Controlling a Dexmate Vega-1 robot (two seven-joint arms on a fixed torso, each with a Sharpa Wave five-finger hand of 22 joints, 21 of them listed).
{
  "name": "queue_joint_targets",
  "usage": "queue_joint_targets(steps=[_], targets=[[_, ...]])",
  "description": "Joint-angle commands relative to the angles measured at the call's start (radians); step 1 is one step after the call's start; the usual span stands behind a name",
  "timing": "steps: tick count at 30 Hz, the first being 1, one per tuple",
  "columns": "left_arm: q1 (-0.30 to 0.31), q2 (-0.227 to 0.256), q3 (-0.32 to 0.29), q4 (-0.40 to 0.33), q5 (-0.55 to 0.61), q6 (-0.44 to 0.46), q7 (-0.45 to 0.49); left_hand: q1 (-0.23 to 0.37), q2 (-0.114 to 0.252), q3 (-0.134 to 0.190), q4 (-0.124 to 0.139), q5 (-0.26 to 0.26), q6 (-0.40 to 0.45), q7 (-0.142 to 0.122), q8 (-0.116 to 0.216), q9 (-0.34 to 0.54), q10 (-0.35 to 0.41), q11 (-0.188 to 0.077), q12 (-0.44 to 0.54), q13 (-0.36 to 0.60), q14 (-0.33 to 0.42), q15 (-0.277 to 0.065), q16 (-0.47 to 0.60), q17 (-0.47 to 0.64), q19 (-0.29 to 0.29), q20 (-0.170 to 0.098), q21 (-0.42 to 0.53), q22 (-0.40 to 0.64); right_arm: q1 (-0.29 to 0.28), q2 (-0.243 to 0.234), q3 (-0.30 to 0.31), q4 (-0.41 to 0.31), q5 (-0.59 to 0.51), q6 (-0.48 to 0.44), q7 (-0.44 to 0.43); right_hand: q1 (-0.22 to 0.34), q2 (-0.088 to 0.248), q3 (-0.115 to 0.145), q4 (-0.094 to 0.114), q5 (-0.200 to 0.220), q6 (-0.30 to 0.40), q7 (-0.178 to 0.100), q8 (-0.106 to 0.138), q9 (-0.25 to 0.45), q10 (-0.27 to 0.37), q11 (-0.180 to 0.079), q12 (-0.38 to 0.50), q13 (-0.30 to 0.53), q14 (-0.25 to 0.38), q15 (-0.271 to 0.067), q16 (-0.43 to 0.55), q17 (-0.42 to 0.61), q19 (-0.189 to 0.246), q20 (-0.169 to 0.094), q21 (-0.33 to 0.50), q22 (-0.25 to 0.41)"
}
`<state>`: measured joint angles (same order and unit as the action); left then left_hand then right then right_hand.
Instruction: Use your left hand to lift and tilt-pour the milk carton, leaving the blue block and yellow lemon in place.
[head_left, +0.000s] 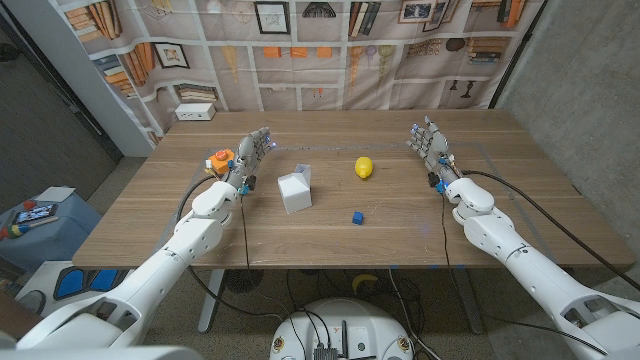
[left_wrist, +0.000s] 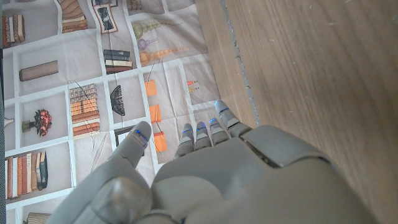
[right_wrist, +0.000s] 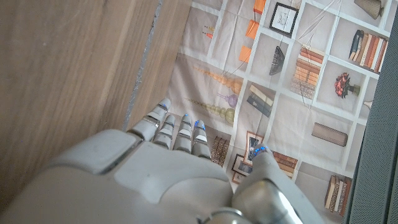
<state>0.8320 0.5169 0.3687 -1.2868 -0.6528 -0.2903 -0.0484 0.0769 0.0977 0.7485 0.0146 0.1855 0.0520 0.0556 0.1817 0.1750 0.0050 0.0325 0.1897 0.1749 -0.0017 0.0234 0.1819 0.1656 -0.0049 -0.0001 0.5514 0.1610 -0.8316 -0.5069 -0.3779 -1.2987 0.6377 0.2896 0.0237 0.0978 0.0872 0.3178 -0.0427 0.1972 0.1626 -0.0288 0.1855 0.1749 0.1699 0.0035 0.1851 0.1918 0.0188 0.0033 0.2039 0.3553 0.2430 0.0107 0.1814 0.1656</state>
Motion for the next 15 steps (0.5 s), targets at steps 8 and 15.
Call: queue_joint_targets(steps=[8, 15], targets=[[0.067, 0.049, -0.023, -0.114, 0.012, 0.007, 0.047, 0.030, 0.057, 0.006, -0.039, 0.000, 0.029, -0.003, 0.009, 0.001, 0.028, -0.013, 0.012, 0.003, 0.027, -0.004, 0.007, 0.000, 0.020, -0.007, -0.008, 0.003, -0.010, -0.008, 0.000, -0.017, -0.005, -0.006, -0.008, 0.009, 0.002, 0.004, -0.005, 0.008, 0.000, 0.007, 0.001, 0.002, -0.006, -0.001, 0.004, 0.001, 0.001, -0.011, 0.006, -0.001, 0.004, -0.012, 0.005, 0.003], [0.123, 0.076, -0.042, -0.196, 0.022, 0.010, 0.093, 0.047, 0.053, 0.005, -0.069, -0.004, 0.051, -0.008, 0.013, 0.001, 0.055, -0.024, 0.018, 0.003, 0.047, -0.014, 0.009, 0.000, 0.036, -0.011, -0.018, 0.003, -0.005, 0.002, 0.005, -0.004, 0.001, 0.012, -0.002, 0.010, 0.004, 0.004, -0.008, 0.008, -0.001, 0.006, 0.001, 0.002, -0.006, -0.001, 0.005, 0.000, 0.000, -0.013, 0.005, -0.005, -0.012, -0.016, 0.000, 0.003]])
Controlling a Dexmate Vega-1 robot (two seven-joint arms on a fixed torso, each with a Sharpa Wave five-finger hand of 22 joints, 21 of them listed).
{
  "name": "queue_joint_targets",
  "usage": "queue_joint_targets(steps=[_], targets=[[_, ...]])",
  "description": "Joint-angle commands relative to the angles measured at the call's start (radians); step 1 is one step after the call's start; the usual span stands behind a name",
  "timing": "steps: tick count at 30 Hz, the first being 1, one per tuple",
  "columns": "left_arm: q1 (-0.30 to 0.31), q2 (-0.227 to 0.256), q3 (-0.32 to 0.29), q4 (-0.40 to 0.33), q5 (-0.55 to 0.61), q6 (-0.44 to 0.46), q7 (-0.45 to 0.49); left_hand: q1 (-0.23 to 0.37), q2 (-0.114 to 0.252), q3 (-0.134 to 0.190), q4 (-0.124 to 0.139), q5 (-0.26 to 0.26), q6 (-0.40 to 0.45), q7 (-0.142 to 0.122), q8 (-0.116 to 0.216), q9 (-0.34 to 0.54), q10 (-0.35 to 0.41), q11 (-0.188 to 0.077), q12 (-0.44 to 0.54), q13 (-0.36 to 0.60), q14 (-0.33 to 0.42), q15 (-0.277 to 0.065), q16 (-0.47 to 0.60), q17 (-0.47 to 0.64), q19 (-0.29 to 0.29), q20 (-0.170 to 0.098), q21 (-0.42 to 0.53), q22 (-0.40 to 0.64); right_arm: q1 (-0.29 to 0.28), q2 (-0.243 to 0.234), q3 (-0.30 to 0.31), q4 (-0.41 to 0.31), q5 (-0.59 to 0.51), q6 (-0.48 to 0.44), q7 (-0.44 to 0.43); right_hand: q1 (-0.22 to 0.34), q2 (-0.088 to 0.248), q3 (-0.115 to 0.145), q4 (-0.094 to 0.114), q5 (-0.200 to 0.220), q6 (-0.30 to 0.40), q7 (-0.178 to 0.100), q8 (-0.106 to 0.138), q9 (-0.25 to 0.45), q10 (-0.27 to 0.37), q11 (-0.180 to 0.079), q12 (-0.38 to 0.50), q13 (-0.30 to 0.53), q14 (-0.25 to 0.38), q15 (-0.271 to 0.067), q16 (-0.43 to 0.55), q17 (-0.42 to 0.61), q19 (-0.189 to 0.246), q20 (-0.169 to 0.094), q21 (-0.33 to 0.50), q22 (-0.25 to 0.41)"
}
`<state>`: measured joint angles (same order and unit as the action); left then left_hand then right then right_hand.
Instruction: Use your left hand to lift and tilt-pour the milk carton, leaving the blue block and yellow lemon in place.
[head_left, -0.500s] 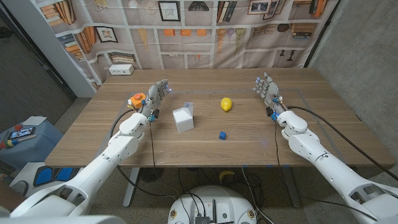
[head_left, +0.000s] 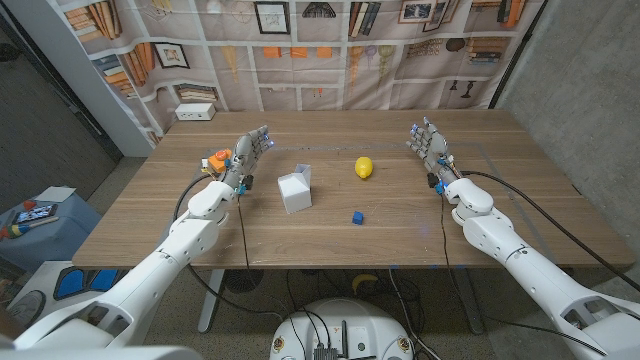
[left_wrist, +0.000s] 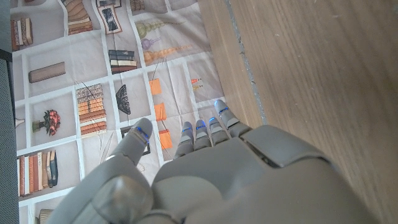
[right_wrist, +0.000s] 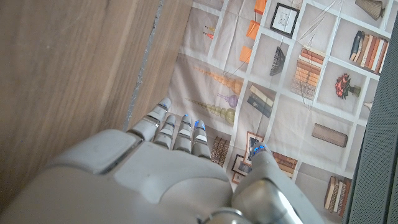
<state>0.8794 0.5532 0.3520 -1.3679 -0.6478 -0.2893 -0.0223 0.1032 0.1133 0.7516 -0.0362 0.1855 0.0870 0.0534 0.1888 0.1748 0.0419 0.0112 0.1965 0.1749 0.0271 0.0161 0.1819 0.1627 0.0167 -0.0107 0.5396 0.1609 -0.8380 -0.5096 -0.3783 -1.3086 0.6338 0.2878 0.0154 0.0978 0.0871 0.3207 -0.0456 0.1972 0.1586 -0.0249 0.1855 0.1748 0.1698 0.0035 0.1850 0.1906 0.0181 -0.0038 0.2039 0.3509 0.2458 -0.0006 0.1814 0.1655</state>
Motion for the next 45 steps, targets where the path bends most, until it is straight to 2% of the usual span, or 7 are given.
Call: queue_joint_targets(steps=[1, 6, 16, 22, 28, 35, 45], targets=[[0.083, 0.044, -0.028, -0.126, 0.018, 0.012, 0.072, 0.022, 0.037, 0.002, -0.021, -0.005, 0.017, -0.006, 0.005, 0.001, 0.020, -0.004, 0.012, 0.003, 0.020, -0.009, 0.009, 0.003, 0.015, 0.000, -0.008, 0.003, 0.001, 0.005, 0.005, 0.006, 0.004, 0.014, 0.006, 0.010, 0.005, 0.002, -0.005, 0.008, 0.003, 0.002, 0.001, 0.002, -0.006, -0.002, 0.005, 0.001, 0.000, -0.008, 0.005, -0.001, -0.016, -0.006, 0.000, 0.003], [0.118, 0.077, -0.037, -0.181, 0.025, 0.030, 0.085, 0.028, 0.034, 0.002, -0.033, -0.006, 0.022, -0.009, 0.005, 0.001, 0.023, -0.007, 0.011, 0.003, 0.026, -0.012, 0.009, 0.003, 0.018, -0.003, -0.013, 0.003, -0.001, 0.004, 0.009, 0.007, 0.009, 0.017, 0.007, 0.011, 0.006, 0.002, -0.007, 0.008, 0.003, 0.003, 0.001, 0.002, -0.005, -0.002, 0.006, 0.001, -0.001, -0.011, 0.004, -0.004, -0.020, -0.010, 0.000, 0.003], [0.203, 0.148, -0.083, -0.260, 0.046, 0.015, 0.102, 0.048, 0.006, -0.009, -0.086, -0.013, 0.046, -0.026, 0.006, 0.001, 0.049, -0.023, 0.012, 0.003, 0.041, -0.029, 0.006, 0.003, 0.032, -0.013, -0.034, 0.003, -0.022, -0.007, 0.016, -0.010, 0.002, 0.011, -0.020, 0.012, 0.012, 0.004, -0.011, 0.009, 0.004, 0.001, 0.001, 0.002, -0.003, -0.002, 0.007, -0.001, -0.003, -0.015, 0.004, -0.010, -0.057, -0.023, -0.009, 0.003], [0.229, 0.190, -0.104, -0.270, 0.060, -0.007, 0.074, 0.054, -0.004, -0.014, -0.103, -0.015, 0.055, -0.033, 0.006, 0.001, 0.055, -0.034, 0.012, 0.003, 0.047, -0.037, 0.006, 0.003, 0.040, -0.017, -0.042, 0.003, -0.028, -0.012, 0.017, -0.018, -0.004, 0.010, -0.028, 0.012, 0.013, 0.004, -0.012, 0.009, 0.004, 0.001, 0.001, 0.002, -0.002, -0.001, 0.008, -0.001, -0.003, -0.017, 0.004, -0.012, -0.060, -0.025, -0.008, 0.003], [0.263, 0.222, -0.122, -0.284, 0.117, -0.050, 0.082, 0.079, -0.017, -0.018, -0.137, -0.015, 0.081, -0.053, 0.010, 0.001, 0.089, -0.046, 0.016, 0.003, 0.079, -0.056, 0.010, 0.003, 0.064, -0.016, -0.060, 0.002, -0.032, -0.017, 0.017, -0.024, -0.008, 0.007, -0.031, 0.012, 0.013, 0.004, -0.013, 0.009, 0.003, 0.002, 0.001, 0.002, -0.002, -0.001, 0.008, -0.001, -0.003, -0.018, 0.004, -0.013, -0.061, -0.026, -0.007, 0.003], [0.308, 0.266, -0.148, -0.309, 0.104, -0.062, 0.039, 0.101, -0.030, -0.019, -0.152, -0.013, 0.091, -0.062, 0.011, 0.001, 0.102, -0.058, 0.016, 0.004, 0.092, -0.065, 0.009, 0.004, 0.083, -0.018, -0.070, 0.002, -0.041, -0.007, 0.021, -0.022, 0.002, 0.021, -0.031, 0.013, 0.014, 0.004, -0.015, 0.009, 0.002, 0.002, 0.001, 0.002, -0.004, -0.001, 0.007, -0.001, -0.004, -0.018, 0.004, -0.015, -0.062, -0.027, -0.005, 0.002], [0.410, 0.335, -0.214, -0.380, 0.130, -0.077, 0.041, 0.189, -0.104, -0.023, -0.161, -0.007, 0.048, -0.080, 0.004, 0.002, 0.082, -0.079, -0.003, 0.005, 0.068, -0.084, -0.005, 0.005, 0.073, -0.027, -0.131, 0.002, -0.039, -0.002, 0.019, -0.021, -0.011, 0.023, -0.051, 0.018, 0.015, 0.007, -0.022, 0.009, -0.005, 0.011, -0.002, 0.001, -0.005, -0.005, 0.007, -0.003, 0.002, -0.034, 0.004, -0.024, -0.062, -0.035, -0.001, 0.002]])
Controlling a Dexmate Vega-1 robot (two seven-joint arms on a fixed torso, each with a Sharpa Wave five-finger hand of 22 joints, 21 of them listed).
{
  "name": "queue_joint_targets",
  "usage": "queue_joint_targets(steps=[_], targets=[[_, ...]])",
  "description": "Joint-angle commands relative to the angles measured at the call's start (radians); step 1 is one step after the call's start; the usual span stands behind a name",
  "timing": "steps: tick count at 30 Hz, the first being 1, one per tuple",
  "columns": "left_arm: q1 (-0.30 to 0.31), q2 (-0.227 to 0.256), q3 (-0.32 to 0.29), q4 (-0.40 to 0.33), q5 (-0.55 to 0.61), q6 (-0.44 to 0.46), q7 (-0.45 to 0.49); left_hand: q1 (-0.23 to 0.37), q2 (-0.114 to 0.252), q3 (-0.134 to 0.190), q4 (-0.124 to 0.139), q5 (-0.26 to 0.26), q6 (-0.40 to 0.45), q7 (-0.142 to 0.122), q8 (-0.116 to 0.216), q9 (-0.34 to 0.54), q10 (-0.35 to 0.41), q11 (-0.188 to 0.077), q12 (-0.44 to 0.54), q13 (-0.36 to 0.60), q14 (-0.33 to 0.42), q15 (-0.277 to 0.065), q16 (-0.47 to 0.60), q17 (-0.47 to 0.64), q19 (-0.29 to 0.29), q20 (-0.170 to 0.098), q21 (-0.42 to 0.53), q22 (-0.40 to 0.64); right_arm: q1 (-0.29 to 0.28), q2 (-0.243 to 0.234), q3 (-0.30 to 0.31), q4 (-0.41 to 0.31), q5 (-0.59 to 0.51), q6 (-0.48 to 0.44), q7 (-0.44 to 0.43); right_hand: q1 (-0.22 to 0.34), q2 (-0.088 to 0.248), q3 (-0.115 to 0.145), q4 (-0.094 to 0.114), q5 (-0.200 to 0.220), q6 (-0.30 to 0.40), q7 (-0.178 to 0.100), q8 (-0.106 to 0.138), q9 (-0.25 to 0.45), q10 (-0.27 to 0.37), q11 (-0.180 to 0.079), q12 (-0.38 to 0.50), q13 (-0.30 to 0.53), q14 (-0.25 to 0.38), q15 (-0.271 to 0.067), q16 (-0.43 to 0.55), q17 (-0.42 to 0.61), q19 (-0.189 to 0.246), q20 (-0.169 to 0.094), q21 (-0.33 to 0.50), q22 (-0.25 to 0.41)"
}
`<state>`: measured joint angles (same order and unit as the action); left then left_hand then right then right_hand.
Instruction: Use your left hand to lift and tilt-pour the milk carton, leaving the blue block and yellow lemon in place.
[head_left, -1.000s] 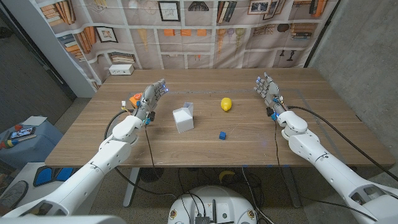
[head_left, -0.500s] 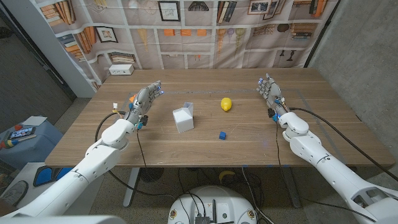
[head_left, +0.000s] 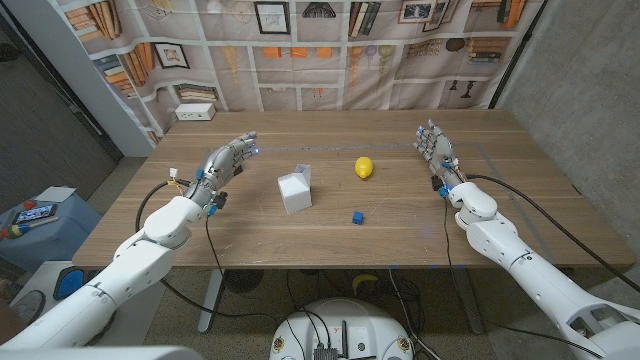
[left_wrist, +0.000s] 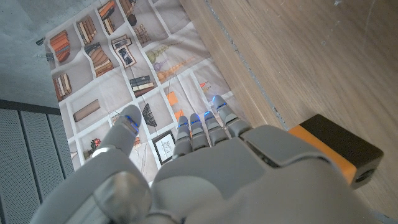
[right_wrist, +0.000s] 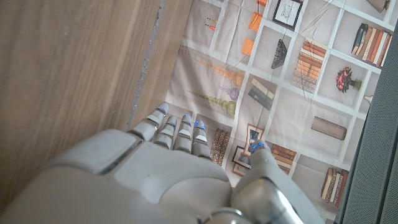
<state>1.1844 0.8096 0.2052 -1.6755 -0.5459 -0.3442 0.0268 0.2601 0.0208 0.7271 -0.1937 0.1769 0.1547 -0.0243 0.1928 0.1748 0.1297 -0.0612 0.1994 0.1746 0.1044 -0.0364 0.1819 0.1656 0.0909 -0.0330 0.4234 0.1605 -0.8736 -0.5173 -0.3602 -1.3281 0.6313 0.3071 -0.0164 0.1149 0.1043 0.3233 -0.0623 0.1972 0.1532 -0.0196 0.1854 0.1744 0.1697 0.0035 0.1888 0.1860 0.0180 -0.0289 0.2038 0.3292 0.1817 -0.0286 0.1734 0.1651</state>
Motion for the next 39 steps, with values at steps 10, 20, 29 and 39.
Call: queue_joint_targets(steps=[10, 20, 29, 39], targets=[[0.200, 0.112, -0.129, -0.129, 0.047, -0.021, -0.007, 0.062, -0.035, 0.001, -0.004, 0.003, -0.042, -0.005, -0.003, 0.003, -0.018, -0.006, -0.010, 0.007, -0.009, -0.032, -0.003, 0.002, 0.003, -0.002, -0.032, 0.003, -0.011, -0.006, 0.005, -0.017, -0.021, -0.005, -0.040, -0.002, -0.001, 0.004, -0.006, 0.008, -0.005, 0.010, -0.003, 0.001, -0.011, -0.006, 0.000, 0.001, -0.004, 0.002, 0.002, -0.007, -0.003, -0.010, 0.007, 0.002], [0.244, 0.124, -0.164, -0.149, 0.087, -0.007, -0.010, 0.104, -0.065, 0.003, -0.003, 0.005, -0.050, 0.000, 0.004, 0.005, -0.033, -0.012, -0.011, 0.008, -0.009, -0.034, -0.002, 0.003, 0.002, -0.011, -0.060, 0.003, -0.021, 0.003, 0.002, -0.018, -0.027, 0.004, -0.057, -0.001, 0.013, 0.008, -0.005, 0.009, -0.004, 0.008, -0.001, 0.001, -0.011, -0.007, 0.001, 0.000, -0.003, -0.002, 0.004, -0.010, -0.005, -0.012, 0.009, 0.002], [0.257, 0.152, -0.187, -0.163, 0.118, 0.044, -0.024, 0.180, -0.129, -0.001, 0.000, 0.002, -0.078, 0.007, 0.010, 0.009, -0.073, -0.003, -0.016, 0.010, -0.058, -0.017, -0.010, 0.005, -0.037, -0.032, -0.128, 0.003, -0.027, 0.014, -0.003, -0.012, -0.037, 0.018, -0.068, -0.001, 0.018, 0.010, -0.005, 0.009, -0.004, 0.009, -0.001, 0.001, -0.010, -0.007, 0.001, 0.000, -0.003, -0.003, 0.005, -0.013, -0.006, -0.014, 0.010, 0.002], [0.247, 0.178, -0.189, -0.173, 0.168, 0.103, -0.024, 0.256, -0.178, -0.015, 0.006, 0.011, -0.176, 0.019, -0.001, 0.008, -0.151, 0.015, -0.021, 0.009, -0.140, 0.010, -0.012, 0.004, -0.107, -0.016, -0.215, 0.004, -0.017, 0.036, -0.009, 0.010, -0.050, 0.040, -0.079, 0.001, 0.017, 0.010, -0.008, 0.008, -0.005, 0.010, -0.001, 0.001, -0.011, -0.006, 0.001, 0.000, -0.003, -0.002, 0.005, -0.016, -0.007, -0.014, 0.010, 0.002]])
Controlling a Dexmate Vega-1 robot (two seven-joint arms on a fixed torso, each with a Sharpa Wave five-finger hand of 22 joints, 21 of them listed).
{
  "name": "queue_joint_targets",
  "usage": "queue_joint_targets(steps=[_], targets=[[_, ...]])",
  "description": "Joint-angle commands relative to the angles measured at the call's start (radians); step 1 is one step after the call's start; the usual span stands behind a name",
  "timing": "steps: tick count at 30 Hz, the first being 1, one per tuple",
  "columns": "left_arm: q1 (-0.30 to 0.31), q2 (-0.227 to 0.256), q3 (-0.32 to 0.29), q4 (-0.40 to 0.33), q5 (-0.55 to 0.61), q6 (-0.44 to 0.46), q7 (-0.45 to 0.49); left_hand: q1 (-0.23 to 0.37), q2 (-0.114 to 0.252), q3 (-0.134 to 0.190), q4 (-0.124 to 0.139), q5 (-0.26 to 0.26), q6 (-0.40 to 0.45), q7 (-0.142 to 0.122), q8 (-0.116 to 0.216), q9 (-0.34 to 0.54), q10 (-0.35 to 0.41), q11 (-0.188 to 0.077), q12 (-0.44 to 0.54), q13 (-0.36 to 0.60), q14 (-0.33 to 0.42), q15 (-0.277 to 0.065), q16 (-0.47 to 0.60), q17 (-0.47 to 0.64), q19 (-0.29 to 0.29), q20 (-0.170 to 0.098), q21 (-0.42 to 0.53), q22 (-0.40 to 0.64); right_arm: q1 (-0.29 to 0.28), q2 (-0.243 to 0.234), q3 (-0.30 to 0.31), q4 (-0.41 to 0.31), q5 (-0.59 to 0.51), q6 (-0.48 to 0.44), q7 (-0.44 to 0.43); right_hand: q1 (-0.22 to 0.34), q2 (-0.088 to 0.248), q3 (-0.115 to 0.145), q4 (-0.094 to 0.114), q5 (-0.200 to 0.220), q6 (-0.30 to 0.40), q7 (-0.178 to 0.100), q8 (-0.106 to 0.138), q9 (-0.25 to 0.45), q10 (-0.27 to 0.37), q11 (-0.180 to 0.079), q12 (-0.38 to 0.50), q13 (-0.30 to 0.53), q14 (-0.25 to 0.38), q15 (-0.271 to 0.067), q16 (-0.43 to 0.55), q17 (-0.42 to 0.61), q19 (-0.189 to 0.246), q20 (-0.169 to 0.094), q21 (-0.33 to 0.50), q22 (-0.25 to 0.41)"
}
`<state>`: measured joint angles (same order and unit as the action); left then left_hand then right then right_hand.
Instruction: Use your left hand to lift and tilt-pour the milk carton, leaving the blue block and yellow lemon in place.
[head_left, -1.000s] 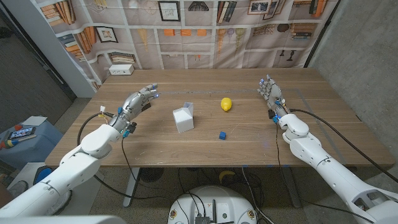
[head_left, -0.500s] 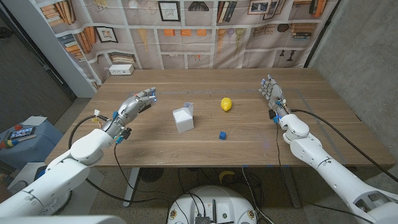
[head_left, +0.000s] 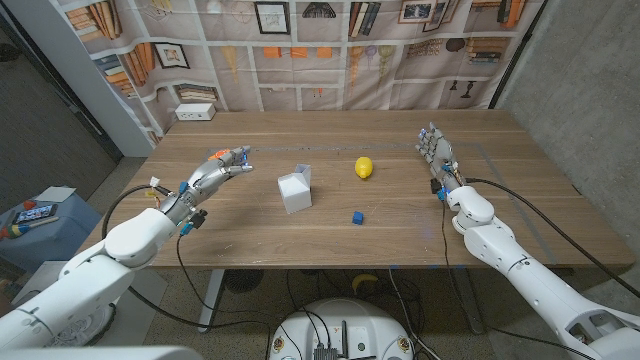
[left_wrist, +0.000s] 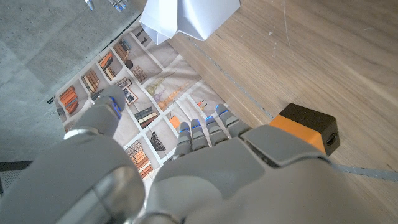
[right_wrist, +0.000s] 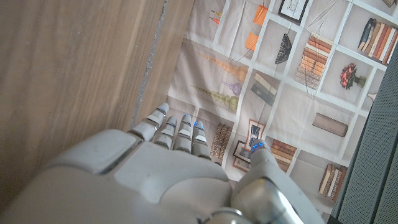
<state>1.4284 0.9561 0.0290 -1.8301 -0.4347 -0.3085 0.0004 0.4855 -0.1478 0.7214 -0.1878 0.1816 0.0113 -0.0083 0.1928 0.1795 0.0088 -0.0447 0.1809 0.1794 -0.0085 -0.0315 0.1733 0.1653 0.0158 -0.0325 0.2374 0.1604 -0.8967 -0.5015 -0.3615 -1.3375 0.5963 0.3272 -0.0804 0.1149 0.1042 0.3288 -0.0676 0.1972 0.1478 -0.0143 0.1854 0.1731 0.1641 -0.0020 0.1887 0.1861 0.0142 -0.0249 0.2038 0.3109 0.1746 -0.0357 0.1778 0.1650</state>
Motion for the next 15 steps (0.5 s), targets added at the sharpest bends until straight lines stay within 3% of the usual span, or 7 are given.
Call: queue_joint_targets(steps=[1, 9, 15], targets=[[-0.003, 0.033, -0.008, -0.013, 0.057, 0.066, -0.006, 0.038, -0.012, -0.011, 0.000, 0.006, -0.043, 0.007, -0.002, 0.003, -0.040, -0.001, -0.003, 0.004, -0.040, 0.012, -0.005, 0.005, -0.050, -0.012, -0.040, 0.005, 0.008, 0.020, -0.009, 0.021, -0.017, 0.019, -0.015, 0.001, 0.017, 0.005, -0.003, 0.008, 0.001, 0.005, -0.001, 0.003, -0.006, 0.000, 0.001, 0.000, 0.001, -0.006, 0.005, 0.002, 0.000, -0.006, 0.006, 0.002], [-0.044, 0.056, 0.027, -0.003, 0.072, 0.092, -0.046, 0.072, -0.018, -0.028, 0.003, 0.007, -0.114, 0.030, -0.003, 0.003, -0.115, 0.026, -0.006, 0.004, -0.108, 0.029, -0.006, 0.006, -0.129, -0.025, -0.067, 0.006, 0.016, 0.031, -0.013, 0.038, -0.025, 0.030, -0.019, 0.006, 0.020, 0.008, -0.007, 0.009, 0.000, 0.003, -0.001, 0.003, -0.008, -0.001, 0.000, 0.000, -0.003, -0.006, 0.003, -0.001, -0.001, -0.006, 0.006, 0.002], [-0.073, 0.083, 0.061, -0.007, 0.068, 0.129, -0.083, 0.088, -0.022, -0.047, 0.006, 0.010, -0.175, 0.040, -0.004, 0.004, -0.182, 0.039, -0.008, 0.004, -0.168, 0.037, -0.005, 0.007, -0.193, -0.020, -0.068, 0.006, 0.019, 0.035, -0.015, 0.047, -0.028, 0.034, -0.021, 0.006, 0.019, 0.008, -0.008, 0.008, 0.000, 0.002, -0.001, 0.003, -0.010, -0.002, 0.000, -0.001, -0.004, -0.003, 0.003, -0.002, -0.003, -0.005, 0.006, 0.002]])
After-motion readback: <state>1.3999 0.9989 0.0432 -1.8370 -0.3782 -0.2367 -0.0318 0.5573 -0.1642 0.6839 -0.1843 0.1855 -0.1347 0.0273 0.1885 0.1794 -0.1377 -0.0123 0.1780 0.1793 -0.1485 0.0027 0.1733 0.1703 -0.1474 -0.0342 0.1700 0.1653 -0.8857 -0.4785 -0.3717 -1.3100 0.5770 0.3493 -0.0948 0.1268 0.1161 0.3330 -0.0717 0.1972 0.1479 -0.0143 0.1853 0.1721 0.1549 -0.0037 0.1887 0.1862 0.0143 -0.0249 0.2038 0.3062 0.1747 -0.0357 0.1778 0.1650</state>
